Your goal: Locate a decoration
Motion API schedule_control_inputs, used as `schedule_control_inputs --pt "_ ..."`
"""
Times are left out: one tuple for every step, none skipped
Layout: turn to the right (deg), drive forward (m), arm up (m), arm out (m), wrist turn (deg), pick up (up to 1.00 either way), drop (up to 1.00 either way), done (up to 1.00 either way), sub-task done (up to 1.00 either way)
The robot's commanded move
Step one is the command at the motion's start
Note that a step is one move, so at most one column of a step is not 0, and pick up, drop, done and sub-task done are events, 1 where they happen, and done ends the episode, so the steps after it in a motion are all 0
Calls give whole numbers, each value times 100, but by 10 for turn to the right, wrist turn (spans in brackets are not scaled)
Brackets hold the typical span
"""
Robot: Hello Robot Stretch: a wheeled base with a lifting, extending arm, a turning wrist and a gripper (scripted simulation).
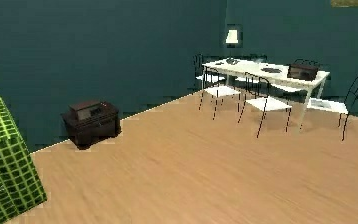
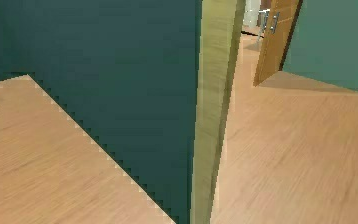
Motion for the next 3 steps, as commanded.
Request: schedule_control_inputs --pt "60 0 0 0 0 0 0 0 0" --pt "0 100 0 0 0 0 0 0 0" --pt "0 100 0 0 0 0 0 0 0"
